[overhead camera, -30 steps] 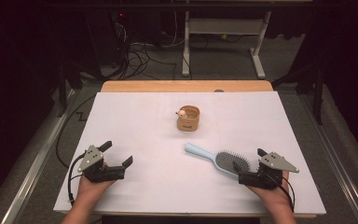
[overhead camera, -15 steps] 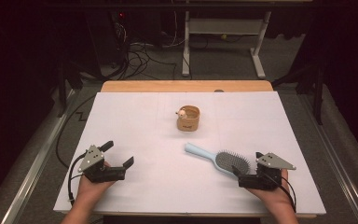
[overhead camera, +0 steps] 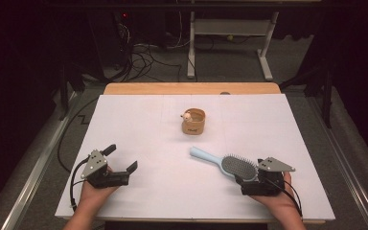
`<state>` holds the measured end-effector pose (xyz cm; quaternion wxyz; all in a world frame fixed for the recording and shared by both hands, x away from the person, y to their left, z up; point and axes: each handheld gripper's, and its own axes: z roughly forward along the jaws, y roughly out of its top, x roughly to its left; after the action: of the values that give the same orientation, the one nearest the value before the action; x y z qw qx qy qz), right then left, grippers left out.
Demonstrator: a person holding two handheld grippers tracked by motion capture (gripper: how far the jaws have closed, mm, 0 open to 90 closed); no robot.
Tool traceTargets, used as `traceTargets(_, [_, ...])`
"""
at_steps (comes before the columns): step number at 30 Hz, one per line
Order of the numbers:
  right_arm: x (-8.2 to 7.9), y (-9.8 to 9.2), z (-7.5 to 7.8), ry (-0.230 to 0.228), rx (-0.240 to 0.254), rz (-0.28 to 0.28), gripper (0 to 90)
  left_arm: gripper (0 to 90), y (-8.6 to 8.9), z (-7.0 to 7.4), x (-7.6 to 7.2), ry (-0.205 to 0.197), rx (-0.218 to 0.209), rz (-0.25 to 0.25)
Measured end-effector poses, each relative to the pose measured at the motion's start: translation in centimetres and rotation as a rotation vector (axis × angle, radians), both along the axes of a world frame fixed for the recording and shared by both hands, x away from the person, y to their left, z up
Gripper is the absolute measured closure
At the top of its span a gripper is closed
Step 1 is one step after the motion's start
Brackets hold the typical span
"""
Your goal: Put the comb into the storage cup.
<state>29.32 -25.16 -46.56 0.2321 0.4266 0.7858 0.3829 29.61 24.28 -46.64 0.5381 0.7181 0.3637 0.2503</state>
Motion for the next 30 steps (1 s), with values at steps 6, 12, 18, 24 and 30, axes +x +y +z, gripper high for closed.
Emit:
traceTargets(6, [0.1, 0.0, -0.1, 0.026, -0.016, -0.002, 0.1, 0.0, 0.0, -0.1, 0.0, 0.002, 0.005, -0.005])
traceTargets(12, [0.0, -0.1, -0.2, 0.055, -0.044, 0.012, 0.1, 0.0, -0.1, -0.1, 0.0, 0.003, 0.003, -0.007])
traceTargets(18, [-0.6, -0.8, 0.0, 0.077, -0.031, 0.010, 1.4, 0.0, -0.1, -0.1, 0.1, 0.003, 0.002, -0.008])
traceTargets(24, [-1.5, -2.4, 0.0, 0.103, -0.012, 0.014, 14.7, 0.0, 0.0, -0.1, 0.1, 0.002, -0.003, -0.003])
traceTargets(30, [-1.9, -3.6, 0.3, 0.118, 0.009, -0.001, 34.9, 0.0, 0.0, 0.0, 0.1, 0.003, -0.004, -0.004])
